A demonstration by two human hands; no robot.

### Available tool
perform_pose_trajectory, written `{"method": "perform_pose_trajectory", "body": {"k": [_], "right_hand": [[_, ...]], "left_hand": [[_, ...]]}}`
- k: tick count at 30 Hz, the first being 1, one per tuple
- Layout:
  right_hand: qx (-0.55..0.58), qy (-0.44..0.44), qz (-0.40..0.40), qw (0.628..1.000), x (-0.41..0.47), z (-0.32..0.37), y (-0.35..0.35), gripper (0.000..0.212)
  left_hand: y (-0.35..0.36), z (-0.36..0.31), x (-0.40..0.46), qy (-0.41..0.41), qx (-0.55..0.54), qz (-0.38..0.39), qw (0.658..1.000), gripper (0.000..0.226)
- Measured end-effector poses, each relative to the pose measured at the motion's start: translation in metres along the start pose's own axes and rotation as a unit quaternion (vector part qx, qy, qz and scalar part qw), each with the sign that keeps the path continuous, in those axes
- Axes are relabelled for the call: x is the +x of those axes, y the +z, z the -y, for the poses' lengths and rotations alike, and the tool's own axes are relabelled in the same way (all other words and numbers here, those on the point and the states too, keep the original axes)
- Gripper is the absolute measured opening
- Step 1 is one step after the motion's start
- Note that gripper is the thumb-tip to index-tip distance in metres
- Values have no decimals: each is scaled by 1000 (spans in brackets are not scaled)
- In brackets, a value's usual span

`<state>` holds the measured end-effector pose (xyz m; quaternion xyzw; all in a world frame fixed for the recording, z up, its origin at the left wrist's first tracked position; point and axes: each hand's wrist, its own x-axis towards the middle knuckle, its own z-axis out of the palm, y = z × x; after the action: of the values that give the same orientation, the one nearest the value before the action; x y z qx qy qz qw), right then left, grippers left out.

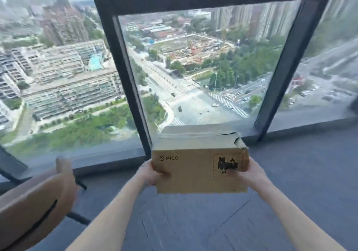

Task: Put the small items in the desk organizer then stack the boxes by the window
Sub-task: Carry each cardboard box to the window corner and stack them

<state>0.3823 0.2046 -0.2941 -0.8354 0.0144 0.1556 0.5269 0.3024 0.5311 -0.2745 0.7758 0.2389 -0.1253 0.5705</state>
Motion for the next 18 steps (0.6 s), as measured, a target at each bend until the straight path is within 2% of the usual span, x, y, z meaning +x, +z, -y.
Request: {"method": "perform_pose_trajectory", "body": {"k": [2, 5, 7, 10, 14, 18], "right_hand": [[35, -6, -31, 999, 6, 8, -73, 50], [60, -12, -78, 995, 18, 8, -166, 55], [61, -8, -115, 991, 32, 0, -220, 62], [33, 6, -167, 985, 60, -17, -293, 58], [18, 32, -215, 976, 96, -32, -371, 56], [23, 67, -261, 963, 144, -51, -445, 73]], "left_hand": [[43, -70, 9, 26, 7, 12, 1000, 45], [113, -154, 32, 79, 12, 49, 996, 59], [161, -202, 44, 103, 0, 92, 990, 50], [222, -258, 78, 130, 16, 129, 983, 43], [295, -319, 154, 138, 90, 151, 975, 67], [377, -387, 228, 175, 123, 217, 952, 66]]}}
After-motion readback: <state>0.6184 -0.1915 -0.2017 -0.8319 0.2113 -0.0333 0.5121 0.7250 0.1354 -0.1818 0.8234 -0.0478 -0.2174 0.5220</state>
